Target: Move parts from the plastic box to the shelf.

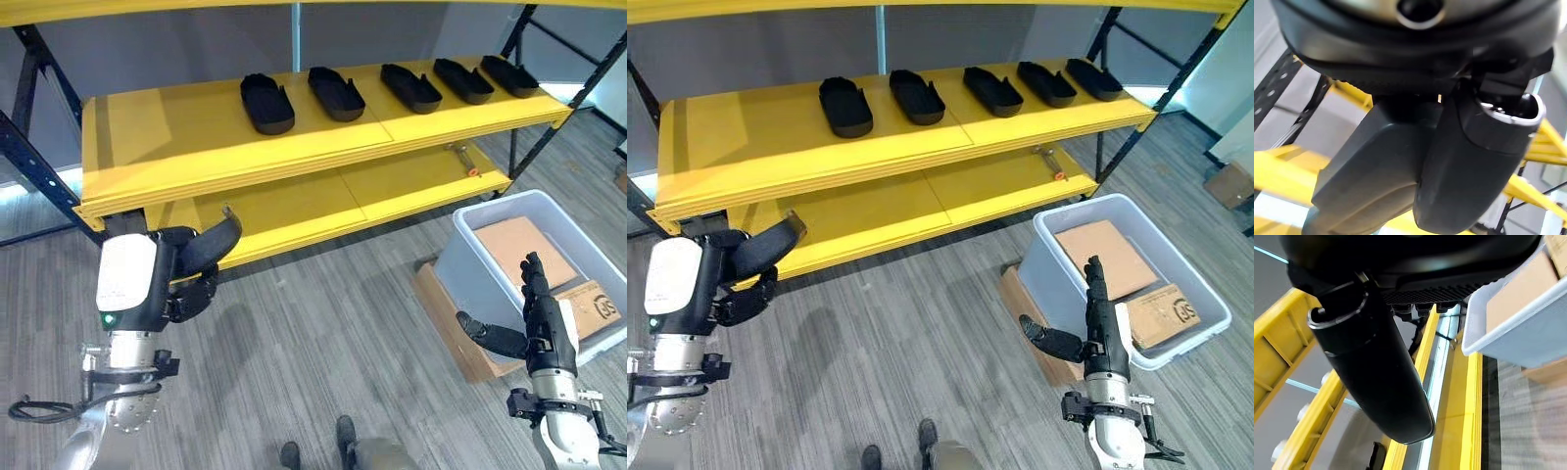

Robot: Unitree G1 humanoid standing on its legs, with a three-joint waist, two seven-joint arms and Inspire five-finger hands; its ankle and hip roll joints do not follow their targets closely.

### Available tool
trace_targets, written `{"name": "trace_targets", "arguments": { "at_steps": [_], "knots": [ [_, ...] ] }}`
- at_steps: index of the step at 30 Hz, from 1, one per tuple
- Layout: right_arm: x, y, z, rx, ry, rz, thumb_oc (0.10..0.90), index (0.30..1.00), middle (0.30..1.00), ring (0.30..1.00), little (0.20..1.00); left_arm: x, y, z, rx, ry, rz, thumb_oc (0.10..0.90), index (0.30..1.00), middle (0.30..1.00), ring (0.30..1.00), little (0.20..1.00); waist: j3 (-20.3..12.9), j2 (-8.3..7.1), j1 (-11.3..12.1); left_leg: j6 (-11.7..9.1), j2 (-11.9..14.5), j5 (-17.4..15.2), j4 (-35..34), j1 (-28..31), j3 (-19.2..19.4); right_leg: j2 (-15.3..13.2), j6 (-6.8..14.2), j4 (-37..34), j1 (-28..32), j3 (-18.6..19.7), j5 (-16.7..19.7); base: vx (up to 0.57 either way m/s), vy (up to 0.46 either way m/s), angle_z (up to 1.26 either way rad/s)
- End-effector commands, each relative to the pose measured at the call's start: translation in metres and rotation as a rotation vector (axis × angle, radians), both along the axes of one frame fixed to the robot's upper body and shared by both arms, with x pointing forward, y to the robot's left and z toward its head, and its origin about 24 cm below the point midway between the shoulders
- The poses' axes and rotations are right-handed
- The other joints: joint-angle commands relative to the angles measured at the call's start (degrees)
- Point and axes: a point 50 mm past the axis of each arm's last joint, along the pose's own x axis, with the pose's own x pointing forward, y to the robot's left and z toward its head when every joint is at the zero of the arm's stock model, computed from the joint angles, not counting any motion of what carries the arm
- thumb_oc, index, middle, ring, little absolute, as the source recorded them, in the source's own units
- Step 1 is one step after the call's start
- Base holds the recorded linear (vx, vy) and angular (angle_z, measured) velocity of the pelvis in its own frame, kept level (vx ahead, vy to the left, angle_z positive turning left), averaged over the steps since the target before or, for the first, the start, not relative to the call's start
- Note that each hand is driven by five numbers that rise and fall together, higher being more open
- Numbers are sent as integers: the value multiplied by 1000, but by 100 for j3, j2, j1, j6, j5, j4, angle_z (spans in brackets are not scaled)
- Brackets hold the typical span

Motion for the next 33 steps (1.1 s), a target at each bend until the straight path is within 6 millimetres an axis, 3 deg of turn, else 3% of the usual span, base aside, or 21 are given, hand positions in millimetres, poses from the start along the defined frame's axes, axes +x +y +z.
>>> {"name": "trace_targets", "arguments": {
  "at_steps": [1, 3, 12, 15, 18, 20, 23, 24, 25, 27, 28, 30, 32, 33],
  "knots": [
    [9, -5, 52, -79, -260, 38, 900, 1000, 1000, 1000, 1000, 6, -22, 62, 6, -316, -170, 400, 300, 300, 300, 300, -267, 45, -333, 92, -321, -94, -340, 243, -125, 289, 357, -535, 10, 388, -41, 52, -23, 42],
    [10, -6, 54, -87, -264, 38, 900, 1000, 1000, 1000, 1000, 3, -25, 58, -19, -301, -185, 400, 300, 300, 300, 300, -349, 131, -253, 75, -329, -119, -338, 281, -59, 208, 301, -733, 247, 265, -33, 102, -55, 71],
    [8, -12, 58, -104, -280, 10, 900, 1000, 1000, 1000, 1000, 6, -28, 55, -61, -294, -201, 400, 300, 300, 300, 300, -393, 229, -268, -69, -256, -273, -78, 355, -236, 183, 144, -676, 502, -12, -296, 71, -82, 22],
    [11, -10, 63, -104, -301, 24, 900, 1000, 1000, 1000, 1000, 8, -28, 54, -77, -288, -196, 400, 300, 300, 300, 300, -286, 228, -262, -200, -254, -460, 487, 242, -284, 198, 60, -544, 555, -137, -423, 53, -135, 26],
    [12, -12, 70, -118, -328, 35, 900, 1000, 1000, 1000, 1000, 9, -29, 55, -80, -291, -202, 400, 300, 300, 300, 300, -8, 197, -215, -487, -344, -147, 1814, -284, -192, 112, -48, -484, 693, -250, -443, -24, -104, 28],
    [14, -12, 72, -120, -341, 27, 900, 1000, 1000, 1000, 1000, 10, -29, 55, -86, -298, -200, 400, 300, 300, 300, 300, 132, 211, -214, -551, -136, -77, 2239, -631, -93, 55, -85, -412, 723, -390, -509, -63, -68, 57],
    [12, -14, 71, -123, -342, -5, 900, 1000, 1000, 1000, 1000, 6, -25, 54, -93, -312, -169, 400, 300, 300, 300, 300, 124, 180, -253, -482, 662, -4, 1716, -794, 174, -126, -56, -266, 746, -511, -675, 53, 17, 46],
    [11, -13, 69, -123, -345, -18, 900, 1000, 1000, 1000, 1000, 5, -22, 54, -101, -331, -140, 400, 300, 300, 300, 300, 114, 208, -231, -548, 1147, 349, 981, -775, 33, -137, -32, -46, 665, -509, -861, 154, 95, 32],
    [11, -13, 69, -131, -354, -31, 900, 1000, 1000, 1000, 1000, 4, -17, 52, -113, -341, -104, 400, 300, 300, 300, 300, 172, 323, -197, -686, 1618, 993, 184, -800, -17, -62, -44, 358, 544, -510, -1116, 119, 78, 25],
    [10, -14, 69, -135, -356, -41, 900, 1000, 1000, 1000, 1000, 4, -17, 51, -116, -346, -94, 400, 300, 300, 300, 300, 197, 357, -192, -770, 1769, 1218, -275, -853, 80, -29, -74, 579, 454, -502, -1248, 81, 81, 3],
    [8, -17, 67, -138, -353, -72, 900, 1000, 1000, 1000, 1000, 5, -15, 49, -121, -341, -78, 400, 300, 300, 300, 300, 281, 427, -243, -842, 1938, 1319, -609, -972, 598, -52, -67, 847, 437, -639, -1413, 80, 98, 3],
    [7, -18, 66, -139, -352, -82, 900, 1000, 1000, 1000, 1000, 6, -16, 49, -116, -340, -83, 400, 300, 300, 300, 300, 328, 465, -204, -877, 1944, 1367, -635, -990, 754, -68, -49, 1077, 408, -660, -1519, 83, 110, 9],
    [6, -13, 60, -137, -334, -75, 900, 1000, 1000, 1000, 1000, 4, -14, 46, -97, -333, -72, 400, 300, 300, 300, 300, 304, 581, -125, -940, 1944, 1324, -647, -717, 364, -76, 56, 1166, 464, -437, -1689, 158, 209, -14],
    [6, -13, 59, -138, -333, -75, 900, 1000, 1000, 1000, 1000, 3, -14, 46, -96, -333, -72, 400, 300, 300, 300, 300, 298, 591, -124, -946, 1956, 1325, -650, -715, 363, -64, 55, 1131, 480, -437, -1670, 198, 262, -43]
  ]
}}
